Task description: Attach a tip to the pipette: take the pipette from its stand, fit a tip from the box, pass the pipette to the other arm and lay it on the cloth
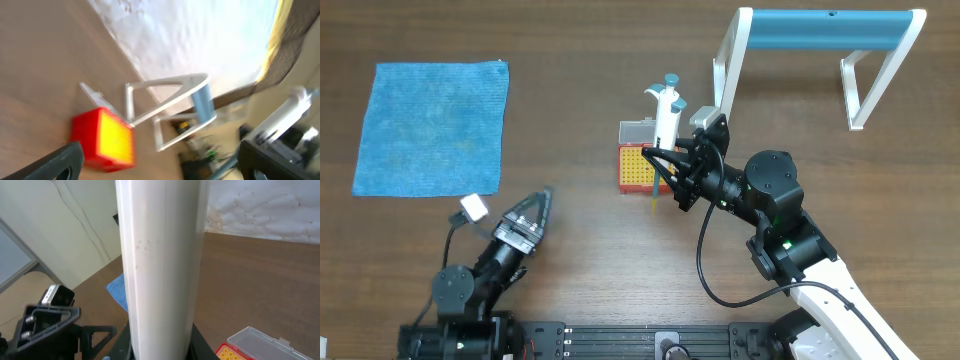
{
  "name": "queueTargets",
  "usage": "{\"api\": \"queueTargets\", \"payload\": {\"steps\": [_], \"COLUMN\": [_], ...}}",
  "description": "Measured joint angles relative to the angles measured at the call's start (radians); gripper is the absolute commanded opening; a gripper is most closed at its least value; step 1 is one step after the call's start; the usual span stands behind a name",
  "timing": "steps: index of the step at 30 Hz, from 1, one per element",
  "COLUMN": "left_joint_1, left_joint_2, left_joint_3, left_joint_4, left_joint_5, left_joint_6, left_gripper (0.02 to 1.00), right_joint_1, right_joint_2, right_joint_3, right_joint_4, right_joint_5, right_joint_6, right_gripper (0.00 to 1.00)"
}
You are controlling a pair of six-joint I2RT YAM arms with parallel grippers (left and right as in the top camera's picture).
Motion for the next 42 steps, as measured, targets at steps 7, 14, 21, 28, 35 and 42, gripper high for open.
{"api": "queueTargets", "payload": {"steps": [7, 14, 21, 28, 35, 42], "left_joint_1": [0.0, -0.002, -0.088, -0.233, -0.355, -0.363], "left_joint_2": [0.055, 0.555, 1.178, 1.427, 1.447, 1.447], "left_joint_3": [0.021, 0.434, 0.839, 0.959, 0.959, 0.959], "left_joint_4": [0.407, 0.407, 0.55, 0.666, 0.758, 0.761], "left_joint_5": [-0.064, 0.235, 0.61, 0.776, 0.821, 0.828], "left_joint_6": [-0.209, -0.098, 0.079, 0.112, 0.119, 0.126], "left_gripper": [0.998, 1.0, 0.993, 0.853, 0.836, 0.608], "right_joint_1": [0.0, 0.0, 0.0, 0.0, 0.0, 0.0], "right_joint_2": [0.011, 0.013, 0.016, 0.016, 0.016, 0.016], "right_joint_3": [0.0, 0.0, 0.0, 0.0, 0.0, 0.0], "right_joint_4": [-0.025, -0.022, 0.016, 0.1, 0.108, 0.111], "right_joint_5": [-0.015, -0.018, -0.11, -0.161, -0.169, -0.195], "right_joint_6": [0.056, 0.091, 0.148, 0.201, 0.258, 0.311], "right_gripper": [0.082, 0.084, 0.082, 0.084, 0.08, 0.082]}}
